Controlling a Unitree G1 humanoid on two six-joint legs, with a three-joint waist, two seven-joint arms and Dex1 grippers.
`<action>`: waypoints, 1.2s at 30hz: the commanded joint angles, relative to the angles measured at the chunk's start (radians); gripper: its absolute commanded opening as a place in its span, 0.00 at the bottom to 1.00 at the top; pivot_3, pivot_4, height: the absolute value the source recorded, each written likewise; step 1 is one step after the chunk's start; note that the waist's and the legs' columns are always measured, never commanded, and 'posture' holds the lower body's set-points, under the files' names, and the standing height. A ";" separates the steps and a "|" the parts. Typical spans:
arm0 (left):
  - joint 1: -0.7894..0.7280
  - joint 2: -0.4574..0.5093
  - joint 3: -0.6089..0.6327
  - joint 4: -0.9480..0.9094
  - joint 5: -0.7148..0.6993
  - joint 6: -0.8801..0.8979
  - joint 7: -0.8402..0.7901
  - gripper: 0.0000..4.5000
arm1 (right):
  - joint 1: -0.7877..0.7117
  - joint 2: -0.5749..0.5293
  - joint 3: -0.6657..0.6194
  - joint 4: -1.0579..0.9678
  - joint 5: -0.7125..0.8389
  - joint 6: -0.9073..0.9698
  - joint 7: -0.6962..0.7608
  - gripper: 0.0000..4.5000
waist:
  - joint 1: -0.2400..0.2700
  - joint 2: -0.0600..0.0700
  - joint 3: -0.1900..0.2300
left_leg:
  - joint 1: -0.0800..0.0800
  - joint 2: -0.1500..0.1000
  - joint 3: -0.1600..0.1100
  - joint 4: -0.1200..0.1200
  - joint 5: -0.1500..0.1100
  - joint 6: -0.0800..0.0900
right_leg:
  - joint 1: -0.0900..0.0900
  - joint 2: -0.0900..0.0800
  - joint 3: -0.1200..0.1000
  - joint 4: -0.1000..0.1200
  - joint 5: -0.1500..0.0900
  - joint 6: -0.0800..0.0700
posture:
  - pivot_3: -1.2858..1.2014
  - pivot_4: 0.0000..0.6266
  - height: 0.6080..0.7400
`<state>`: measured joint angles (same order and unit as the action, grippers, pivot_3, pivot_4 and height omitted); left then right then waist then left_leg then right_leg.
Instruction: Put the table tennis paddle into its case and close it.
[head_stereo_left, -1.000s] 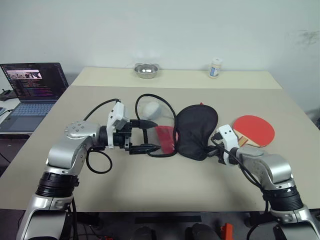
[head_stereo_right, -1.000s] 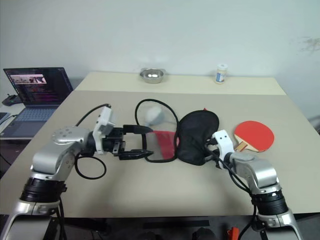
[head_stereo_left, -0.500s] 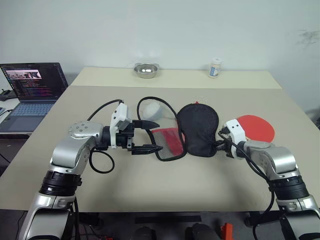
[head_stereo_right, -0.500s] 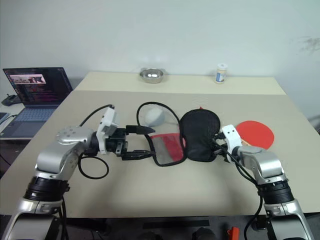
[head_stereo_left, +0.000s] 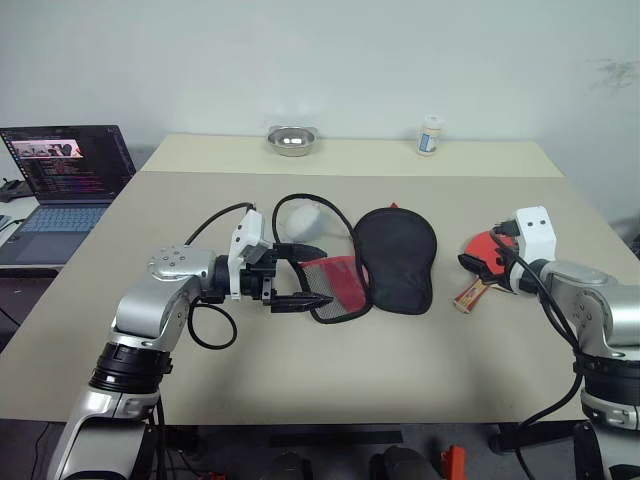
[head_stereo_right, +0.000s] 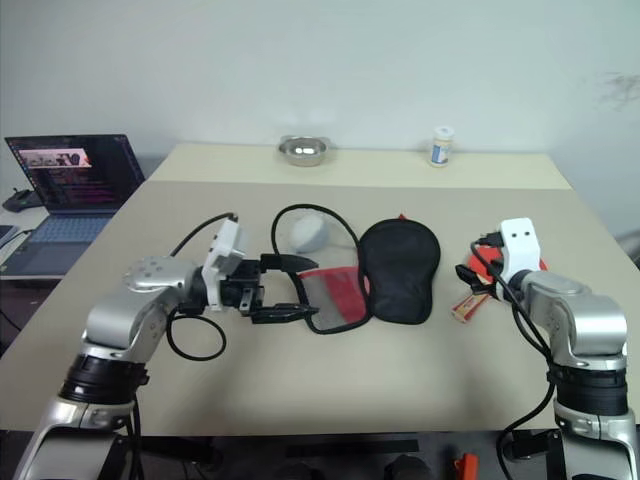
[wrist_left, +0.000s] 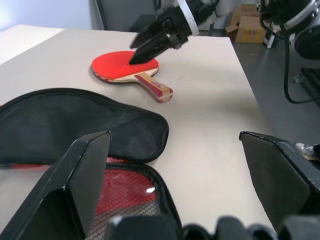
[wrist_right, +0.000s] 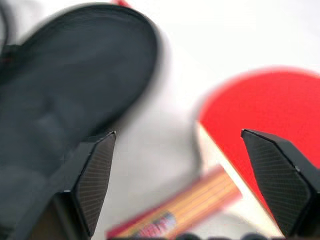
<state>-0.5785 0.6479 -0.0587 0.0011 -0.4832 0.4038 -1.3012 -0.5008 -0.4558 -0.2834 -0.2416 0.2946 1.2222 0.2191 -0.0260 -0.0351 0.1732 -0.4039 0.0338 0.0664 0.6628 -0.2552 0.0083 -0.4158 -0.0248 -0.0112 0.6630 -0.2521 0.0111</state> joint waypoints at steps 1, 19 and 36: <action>-0.038 -0.012 -0.012 0.010 0.004 -0.030 -0.025 1.00 | 0.006 0.125 -0.082 -0.129 -0.042 0.094 -0.156 0.99 | -0.001 0.000 0.000 | 0.000 0.000 0.000 0.000 0.000 0.000 | 0.000 0.000 0.000 0.000 0.000 0.000 | 0.52 0.24 1.00; -0.169 -0.063 -0.057 0.139 0.052 -0.104 -0.097 1.00 | -0.001 0.382 -0.079 0.015 -0.186 -0.008 -0.377 0.99 | -0.005 0.001 0.000 | -0.006 -0.002 0.000 0.000 0.002 -0.004 | -0.006 0.003 0.000 0.001 0.002 -0.003 | 0.52 0.24 1.00; -0.149 -0.061 -0.054 0.109 0.049 -0.088 -0.082 1.00 | 0.052 0.147 -0.091 0.114 -0.179 -0.048 -0.257 0.24 | 0.010 0.000 0.000 | -0.008 -0.005 -0.002 0.002 0.003 -0.003 | -0.006 0.001 -0.001 -0.001 0.003 -0.001 | 0.52 0.24 1.00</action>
<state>-0.7188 0.5852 -0.1218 0.1473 -0.4309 0.3201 -1.3852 -0.4688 -0.2591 -0.3318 -0.1278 0.1339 1.1626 -0.0401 -0.0161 -0.0352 0.1729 -0.4123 0.0289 0.0644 0.6643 -0.2523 0.0057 -0.4213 -0.0241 -0.0124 0.6625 -0.2496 0.0097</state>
